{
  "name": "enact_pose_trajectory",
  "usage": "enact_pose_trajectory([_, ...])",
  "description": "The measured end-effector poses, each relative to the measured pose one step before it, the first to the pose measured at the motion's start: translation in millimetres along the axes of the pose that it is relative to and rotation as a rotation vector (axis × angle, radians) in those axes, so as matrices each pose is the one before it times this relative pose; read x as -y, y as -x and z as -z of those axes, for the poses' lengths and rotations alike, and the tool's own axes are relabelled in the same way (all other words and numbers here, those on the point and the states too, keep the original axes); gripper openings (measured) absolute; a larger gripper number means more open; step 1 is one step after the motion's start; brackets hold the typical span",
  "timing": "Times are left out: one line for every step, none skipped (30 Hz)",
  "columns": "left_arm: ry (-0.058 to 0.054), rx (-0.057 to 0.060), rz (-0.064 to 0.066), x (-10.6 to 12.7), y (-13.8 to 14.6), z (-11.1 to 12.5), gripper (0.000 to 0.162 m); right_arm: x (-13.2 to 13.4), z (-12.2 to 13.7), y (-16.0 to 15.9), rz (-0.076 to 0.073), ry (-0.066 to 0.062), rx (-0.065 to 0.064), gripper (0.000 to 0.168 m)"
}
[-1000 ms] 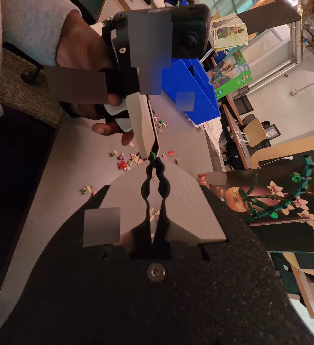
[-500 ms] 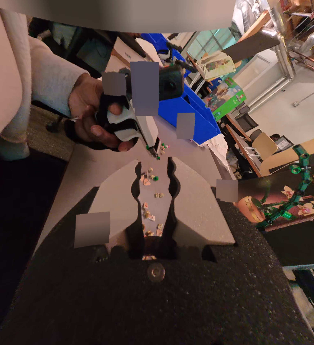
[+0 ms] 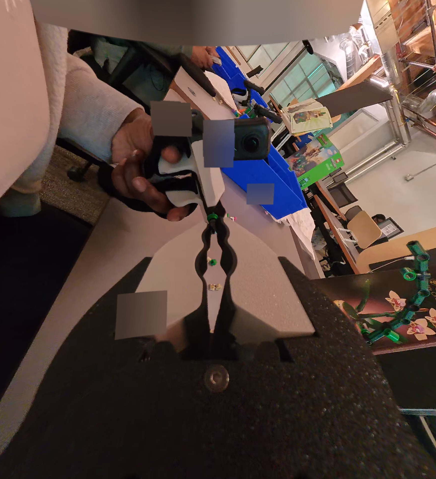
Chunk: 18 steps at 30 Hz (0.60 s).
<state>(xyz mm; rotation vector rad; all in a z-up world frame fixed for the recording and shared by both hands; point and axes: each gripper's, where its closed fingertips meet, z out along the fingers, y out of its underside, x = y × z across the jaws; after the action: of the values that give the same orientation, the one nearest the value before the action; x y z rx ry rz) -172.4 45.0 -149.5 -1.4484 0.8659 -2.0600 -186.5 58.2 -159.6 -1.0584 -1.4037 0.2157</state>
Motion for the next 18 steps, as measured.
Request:
enact_pose_trajectory([0.0051,0.0065,-0.0067,0.09,0.21,0.6,0.015,0.5,-0.51,-0.21,0.004,-0.0042,-0.0009,0.005])
enact_pose_trajectory([0.0039,0.0068,-0.0048,0.38,0.4,0.62,0.011,1.16,-0.31,0.17,0.0023,-0.0064,-0.0002,0.005])
enact_pose_trajectory([0.0028,0.0089,-0.0033,0.31,0.76,0.61,0.01,0.71,-0.58,0.26,0.0026,-0.002,0.0029,0.005])
enact_pose_trajectory([0.0001,0.0066,-0.0028,0.58,0.41,0.74,0.009,0.01,-0.54,-0.18,0.0079,0.002,-0.0001,0.005])
enact_pose_trajectory([-0.0012,0.004,-0.0039,0.7,-0.01,0.91,0.009,0.24,-0.95,-0.16,0.0073,0.001,-0.0025,0.005])
enact_pose_trajectory([0.0033,0.0032,-0.0064,0.26,0.01,1.0,0.009,0.06,-0.49,0.22,0.0036,-0.0005,0.0035,0.005])
enact_pose_trajectory([0.0065,0.0029,-0.0073,-0.07,-0.13,1.08,0.01,0.18,-0.79,0.27,0.0041,0.0008,0.0028,0.005])
enact_pose_trajectory([0.007,0.0052,-0.0076,-0.05,0.05,0.87,0.011,0.18,-1.61,-0.33,0.005,0.0026,-0.0001,0.005])
enact_pose_trajectory([0.008,0.0087,-0.0096,-0.21,0.37,0.67,0.011,-0.33,-1.02,-0.06,0.0041,0.0023,0.0022,0.005])
enact_pose_trajectory([0.007,0.0092,-0.0109,-0.05,0.39,0.67,0.012,-0.01,-1.29,-0.52,0.0022,0.0011,-0.0011,0.005])
enact_pose_trajectory([0.006,0.0072,-0.0102,0.08,0.25,0.56,0.013,-0.27,-0.66,-0.25,0.0,-0.0029,-0.0017,0.005])
enact_pose_trajectory([0.0075,0.0084,-0.0075,-0.05,0.29,0.7,0.013,0.14,-0.5,0.36,-0.0017,-0.0029,-0.0002,0.005])
enact_pose_trajectory([0.0087,0.0106,-0.0068,-0.2,0.53,0.81,0.014,-0.63,-0.5,0.39,-0.0009,0.0012,-0.0015,0.005])
enact_pose_trajectory([0.0084,0.0107,-0.0094,-0.3,0.4,0.62,0.014,-0.85,-0.39,0.07,0.0046,0.0006,-0.0034,0.005])
enact_pose_trajectory([0.0089,0.011,-0.0116,-0.37,0.28,0.5,0.014,-0.35,-0.71,0.19,0.0093,0.0007,-0.0029,0.005])
enact_pose_trajectory([0.0097,0.0111,-0.014,-0.25,-0.29,0.52,0.014,0.0,-0.45,-0.44,0.0063,0.0045,-0.0025,0.005])
enact_pose_trajectory([0.0098,0.0117,-0.0163,-0.12,-0.54,0.26,0.016,-0.12,0.15,-1.01,0.0015,0.0026,-0.0021,0.005])
enact_pose_trajectory([0.0108,0.0125,-0.0178,-0.15,0.01,-0.06,0.019,0.03,-1.62,0.67,-0.0008,0.0045,-0.0043,0.005])
